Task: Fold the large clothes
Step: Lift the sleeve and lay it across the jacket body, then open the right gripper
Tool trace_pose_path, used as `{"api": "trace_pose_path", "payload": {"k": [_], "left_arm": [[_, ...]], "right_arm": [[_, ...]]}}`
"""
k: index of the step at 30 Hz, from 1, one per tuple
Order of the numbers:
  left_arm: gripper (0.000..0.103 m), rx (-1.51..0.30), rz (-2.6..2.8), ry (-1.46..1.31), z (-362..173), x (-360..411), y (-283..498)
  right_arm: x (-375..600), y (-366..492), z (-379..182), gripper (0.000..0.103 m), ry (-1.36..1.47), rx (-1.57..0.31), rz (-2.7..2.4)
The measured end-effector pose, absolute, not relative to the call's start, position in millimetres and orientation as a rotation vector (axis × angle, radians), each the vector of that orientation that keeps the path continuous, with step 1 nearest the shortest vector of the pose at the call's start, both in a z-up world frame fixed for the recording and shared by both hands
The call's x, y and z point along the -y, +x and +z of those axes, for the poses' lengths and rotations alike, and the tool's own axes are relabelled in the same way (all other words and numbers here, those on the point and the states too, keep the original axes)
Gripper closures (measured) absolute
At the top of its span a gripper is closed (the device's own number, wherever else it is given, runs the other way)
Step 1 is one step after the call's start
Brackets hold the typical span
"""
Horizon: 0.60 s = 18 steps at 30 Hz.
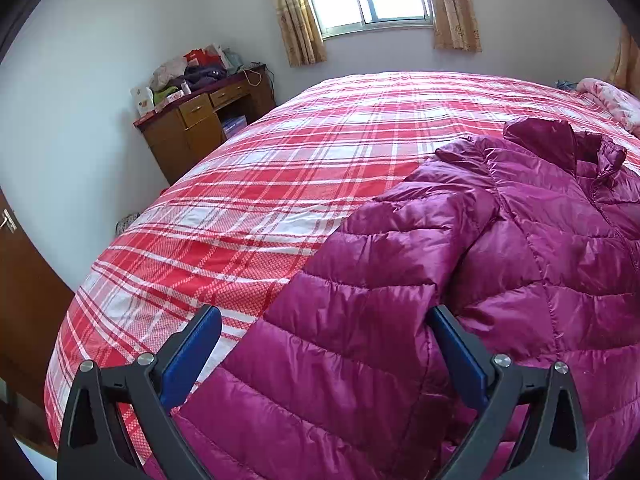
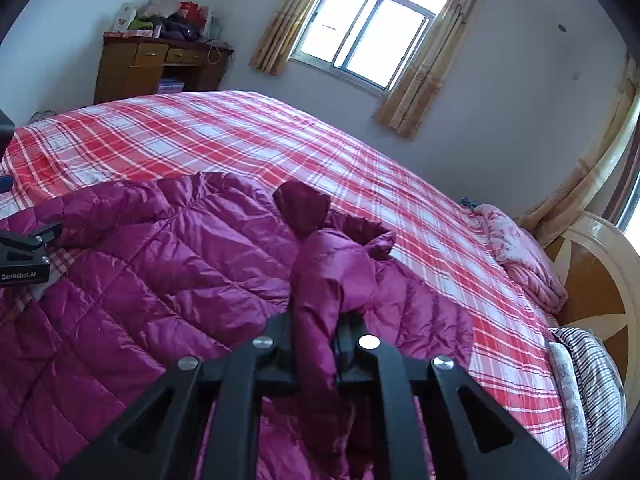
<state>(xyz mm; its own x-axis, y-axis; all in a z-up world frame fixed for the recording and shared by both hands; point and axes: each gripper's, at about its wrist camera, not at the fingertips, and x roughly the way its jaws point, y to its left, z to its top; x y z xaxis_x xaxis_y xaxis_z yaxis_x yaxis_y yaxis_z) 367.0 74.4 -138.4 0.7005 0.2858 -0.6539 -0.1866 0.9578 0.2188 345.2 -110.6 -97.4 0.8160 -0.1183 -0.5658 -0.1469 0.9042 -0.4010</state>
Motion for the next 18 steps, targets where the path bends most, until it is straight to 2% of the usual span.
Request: {"api": "trace_pose_path", "payload": {"k": [8, 10, 13, 14, 15, 18], "left_arm": [[0.001, -0.752, 0.271, 0.166, -137.4, -70.4, 365.9], [0.001, -0.745, 0.273, 0.17, -133.4, -69.8, 364.3], [0.001, -0.734, 0.285, 0.178, -128.1, -70.4, 363.2], [0.001, -0.733, 0.29, 0.178, -127.0, -71.1, 363.5], [0.001, -0.734, 0.299, 0.176, -126.2, -72.2, 364.4], [0.001, -0.741, 0.32, 0.168, -123.8, -75.2, 367.3]], "right_arm": [[85.0, 353.2, -133.7, 0.089, -0.41, -0.688, 0.086], [82.9, 355.4, -139.5, 0.084, -0.373, -0.72, 0.126], [84.8, 353.1, -140.3, 0.066, -0.298, -0.733, 0.185], [85.3, 350.8, -138.6, 0.043, -0.268, -0.735, 0.219], [86.4, 346.3, -135.6, 0.027, -0.242, -0.728, 0.251], [88.7, 327.0, -122.2, 0.026, -0.204, -0.694, 0.313]]}}
